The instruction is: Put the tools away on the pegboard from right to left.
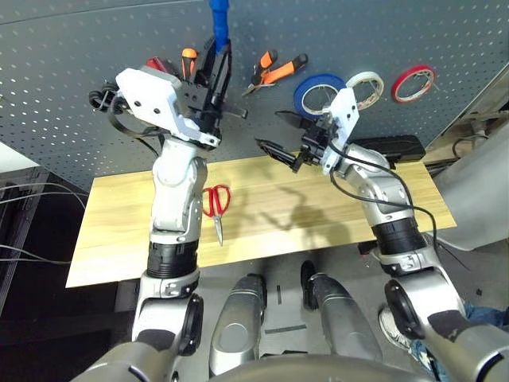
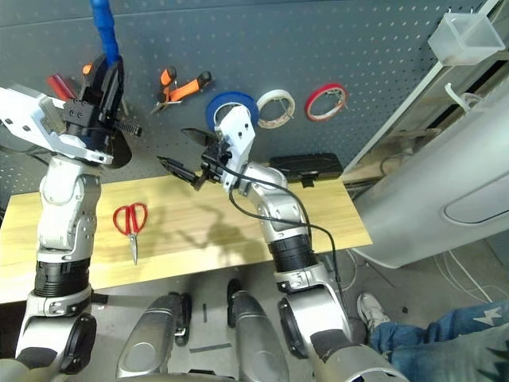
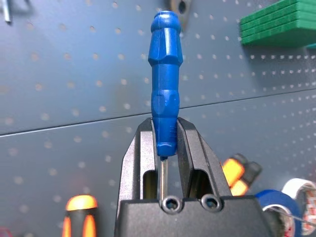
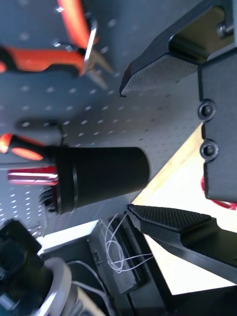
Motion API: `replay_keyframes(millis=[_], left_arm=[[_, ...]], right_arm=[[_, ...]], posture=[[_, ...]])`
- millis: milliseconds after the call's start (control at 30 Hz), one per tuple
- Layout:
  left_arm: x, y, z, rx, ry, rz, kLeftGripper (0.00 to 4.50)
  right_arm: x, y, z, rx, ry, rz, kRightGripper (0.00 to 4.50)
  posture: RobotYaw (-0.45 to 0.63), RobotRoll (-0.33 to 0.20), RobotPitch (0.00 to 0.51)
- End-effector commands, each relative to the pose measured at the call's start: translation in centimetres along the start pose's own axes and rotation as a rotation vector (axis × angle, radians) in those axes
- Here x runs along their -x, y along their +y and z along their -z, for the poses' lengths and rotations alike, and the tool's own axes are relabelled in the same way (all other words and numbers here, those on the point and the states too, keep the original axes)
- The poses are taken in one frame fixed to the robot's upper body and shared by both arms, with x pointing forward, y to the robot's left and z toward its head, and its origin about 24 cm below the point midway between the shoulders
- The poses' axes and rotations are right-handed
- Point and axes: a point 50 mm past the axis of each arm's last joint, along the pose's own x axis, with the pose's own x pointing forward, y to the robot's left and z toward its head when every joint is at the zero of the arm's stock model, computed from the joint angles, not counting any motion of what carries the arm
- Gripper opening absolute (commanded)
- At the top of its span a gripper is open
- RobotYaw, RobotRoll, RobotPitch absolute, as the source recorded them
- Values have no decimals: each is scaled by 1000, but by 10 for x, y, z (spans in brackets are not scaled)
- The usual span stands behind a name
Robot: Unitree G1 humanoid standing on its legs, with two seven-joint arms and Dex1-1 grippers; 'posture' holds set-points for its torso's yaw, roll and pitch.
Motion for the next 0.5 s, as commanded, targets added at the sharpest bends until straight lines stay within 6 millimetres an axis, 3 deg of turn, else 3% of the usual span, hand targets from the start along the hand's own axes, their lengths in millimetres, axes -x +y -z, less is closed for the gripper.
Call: replay_keyframes(millis=[33,300,500], left_arm=[[2,12,6,-9,14,-47,435],[8,29,15,-36,51,-106,435],[16,29,23,-52,92,-113,435]], right_arm=[[-6,3,3,5,-3,-11,4500],[-6,1,4,6,-5,-8,4500],[-6,1,4,4,-4,-5,4500]], posture=[[188,0,184],[184,0,190],[185,0,195]])
